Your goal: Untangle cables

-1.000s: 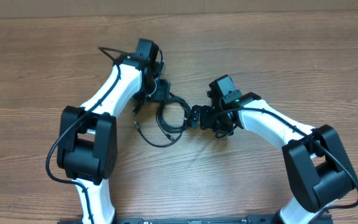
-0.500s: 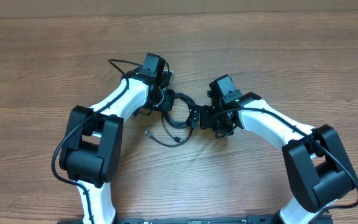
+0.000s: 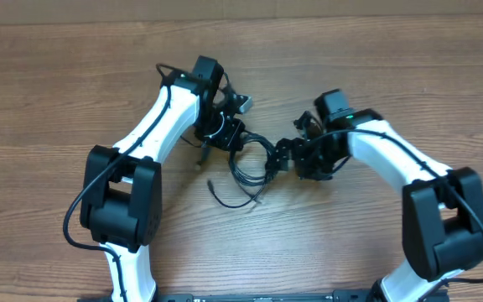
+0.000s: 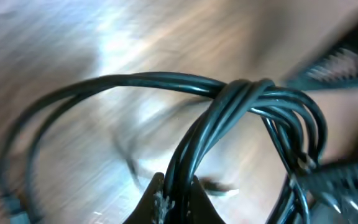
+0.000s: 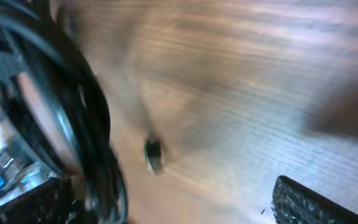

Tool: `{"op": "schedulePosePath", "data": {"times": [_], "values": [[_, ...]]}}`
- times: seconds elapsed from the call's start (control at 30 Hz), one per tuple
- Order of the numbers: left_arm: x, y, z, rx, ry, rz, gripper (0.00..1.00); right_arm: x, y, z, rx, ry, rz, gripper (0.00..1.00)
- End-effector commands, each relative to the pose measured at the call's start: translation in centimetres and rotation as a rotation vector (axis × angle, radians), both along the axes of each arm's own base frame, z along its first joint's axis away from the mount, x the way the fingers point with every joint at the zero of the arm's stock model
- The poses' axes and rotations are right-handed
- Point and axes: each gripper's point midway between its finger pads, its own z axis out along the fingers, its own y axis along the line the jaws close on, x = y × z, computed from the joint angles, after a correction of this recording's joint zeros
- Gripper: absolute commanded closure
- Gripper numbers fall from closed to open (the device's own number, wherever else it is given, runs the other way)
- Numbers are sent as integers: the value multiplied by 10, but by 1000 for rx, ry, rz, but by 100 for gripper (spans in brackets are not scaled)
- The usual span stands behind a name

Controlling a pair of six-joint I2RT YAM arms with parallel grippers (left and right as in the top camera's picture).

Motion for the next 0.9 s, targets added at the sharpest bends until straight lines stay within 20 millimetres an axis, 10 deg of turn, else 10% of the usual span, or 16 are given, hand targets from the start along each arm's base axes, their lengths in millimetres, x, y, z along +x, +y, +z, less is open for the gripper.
{"op": "schedulePosePath", "data": {"times": [0.0,0.23,0.47,0.87], "values": [[-9,-31,46,-264,-90,-228,96,0,10,55,310,-148,137,5],[-26,-35,59,-367,-128,-370,96,11,-7,97,582,-188,64,36],[-36,-35,79,-404,-181,-438,96,16,-14,95,561,-71,-44,20],[-41,-29,156,-252,-504,-460,96,51,-19,82,449,122,-318,20]]}}
